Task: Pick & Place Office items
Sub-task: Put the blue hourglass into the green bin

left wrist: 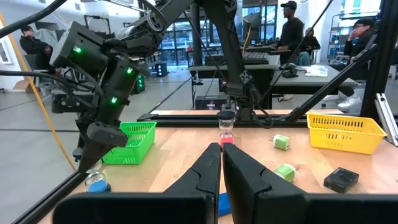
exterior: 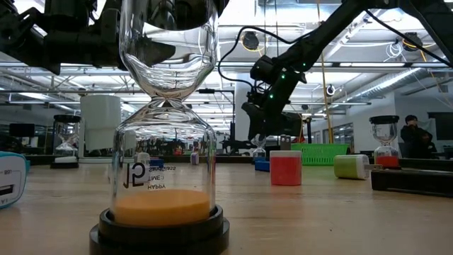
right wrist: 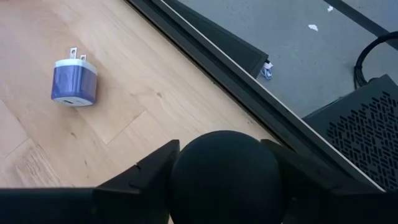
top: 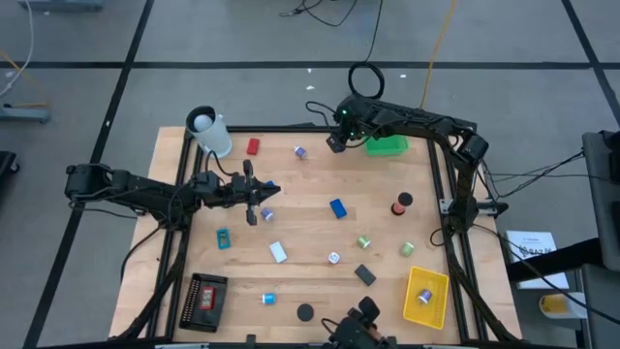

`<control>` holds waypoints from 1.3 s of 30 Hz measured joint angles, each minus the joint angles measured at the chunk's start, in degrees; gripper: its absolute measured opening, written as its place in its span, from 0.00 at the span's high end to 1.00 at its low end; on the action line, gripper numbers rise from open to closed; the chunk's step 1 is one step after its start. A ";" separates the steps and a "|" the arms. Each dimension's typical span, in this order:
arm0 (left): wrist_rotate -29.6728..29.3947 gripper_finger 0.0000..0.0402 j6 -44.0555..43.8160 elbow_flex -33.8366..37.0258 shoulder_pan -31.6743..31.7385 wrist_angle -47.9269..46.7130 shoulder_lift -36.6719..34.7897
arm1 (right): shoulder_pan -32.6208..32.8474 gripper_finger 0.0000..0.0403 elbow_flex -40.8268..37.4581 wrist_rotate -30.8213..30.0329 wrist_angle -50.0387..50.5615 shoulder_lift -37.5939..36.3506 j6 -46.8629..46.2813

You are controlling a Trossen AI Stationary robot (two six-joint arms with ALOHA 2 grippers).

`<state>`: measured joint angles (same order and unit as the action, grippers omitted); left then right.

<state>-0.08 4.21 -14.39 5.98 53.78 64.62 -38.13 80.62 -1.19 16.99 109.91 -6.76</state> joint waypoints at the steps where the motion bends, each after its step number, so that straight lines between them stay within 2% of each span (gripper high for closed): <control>1: 0.00 0.94 0.00 0.00 0.00 0.00 -0.02 | 0.01 0.49 0.00 0.00 0.00 0.00 0.00; 9: 0.00 0.94 0.00 0.00 -0.02 0.00 0.00 | -0.02 0.48 0.00 -0.02 1.36 -1.12 0.04; 16: 0.00 0.94 0.00 0.00 -0.02 0.00 0.00 | -0.32 0.50 0.01 -0.77 6.85 -11.55 -0.88; 20: 0.00 0.94 0.00 0.00 0.00 0.00 0.00 | -1.51 0.49 0.08 -5.79 13.11 -19.42 -1.50; 24: 0.00 0.94 0.00 0.00 0.00 0.00 0.00 | -4.33 0.49 -0.62 -10.90 19.17 -24.11 -2.41; 29: 0.00 0.94 0.00 0.00 -0.01 0.01 -0.01 | -9.78 0.50 -8.29 -10.52 12.82 -26.13 -3.04; 33: 0.00 0.94 0.00 0.00 0.00 0.00 -0.02 | -14.84 0.48 -14.70 -4.71 6.73 -26.09 -3.06; 39: 0.00 0.94 0.00 0.00 0.00 0.00 -0.02 | -19.19 0.50 -21.94 -3.18 2.17 -26.08 -1.82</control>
<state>-0.08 4.21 -14.39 5.98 53.78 64.60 -57.32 58.68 -4.37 19.17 83.82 -8.58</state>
